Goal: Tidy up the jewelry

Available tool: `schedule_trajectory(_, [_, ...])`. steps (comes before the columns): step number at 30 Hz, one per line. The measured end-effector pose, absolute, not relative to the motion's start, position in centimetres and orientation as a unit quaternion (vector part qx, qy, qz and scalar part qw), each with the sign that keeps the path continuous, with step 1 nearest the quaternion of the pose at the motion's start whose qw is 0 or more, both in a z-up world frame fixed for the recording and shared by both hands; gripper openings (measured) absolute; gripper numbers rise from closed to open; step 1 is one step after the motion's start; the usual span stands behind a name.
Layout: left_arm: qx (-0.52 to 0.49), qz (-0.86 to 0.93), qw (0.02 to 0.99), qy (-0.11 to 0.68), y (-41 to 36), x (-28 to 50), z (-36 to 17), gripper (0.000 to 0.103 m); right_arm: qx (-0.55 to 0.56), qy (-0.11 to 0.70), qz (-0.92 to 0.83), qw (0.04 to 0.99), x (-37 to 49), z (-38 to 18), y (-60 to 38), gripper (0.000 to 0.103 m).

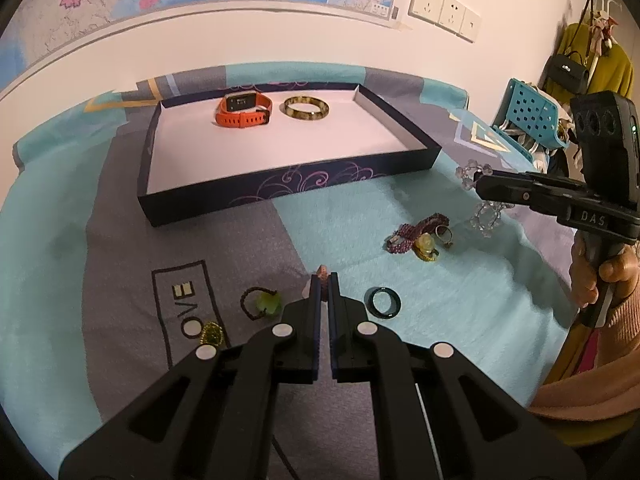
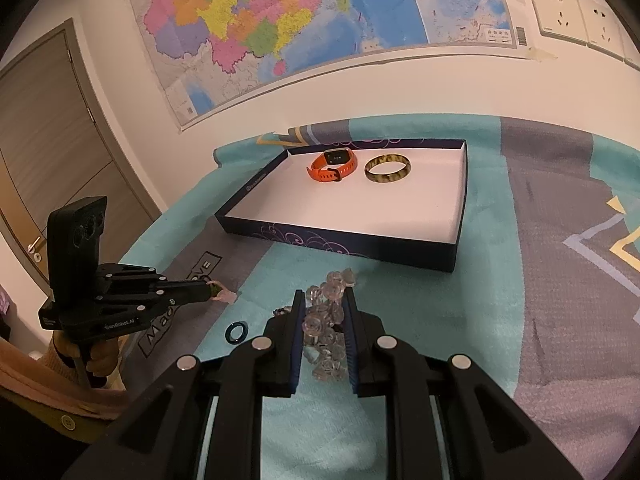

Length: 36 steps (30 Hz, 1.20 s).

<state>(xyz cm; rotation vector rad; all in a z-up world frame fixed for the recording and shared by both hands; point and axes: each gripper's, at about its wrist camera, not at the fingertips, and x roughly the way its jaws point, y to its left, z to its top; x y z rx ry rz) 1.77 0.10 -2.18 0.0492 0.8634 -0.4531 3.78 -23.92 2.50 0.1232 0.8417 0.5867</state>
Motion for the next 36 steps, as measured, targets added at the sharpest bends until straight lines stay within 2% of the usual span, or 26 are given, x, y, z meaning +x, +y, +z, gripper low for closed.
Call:
schedule_trajectory(6, [0.028,-0.207,0.877,0.432,-0.1,2.5,-3.5,0.015,0.06,0.406,0.281,0.868,3.9,2.4,-24.0,0.016])
schedule_trajectory(9, [0.031,-0.206,0.876,0.435,-0.2,2.8,-3.7,0.031,0.06,0.407,0.282,0.867,3.9,2.3,-23.9,0.016])
schedule_trajectory(13, [0.044,-0.204,0.877,0.433,-0.8,3.0,-3.9,0.028,0.063,0.41,0.282,0.865,4.1,2.1,-23.9,0.016])
schedule_trajectory(15, [0.044,-0.205,0.876,0.434,-0.9,3.1,-3.9,0.018,0.062,0.411,0.282,0.865,4.0,2.0,-23.9,0.016])
schedule_trajectory(36, [0.027,-0.205,0.893,0.4,-0.2,2.6,-1.1,0.018,0.06,0.398,0.279,0.872,4.8,3.0,-24.0,0.016])
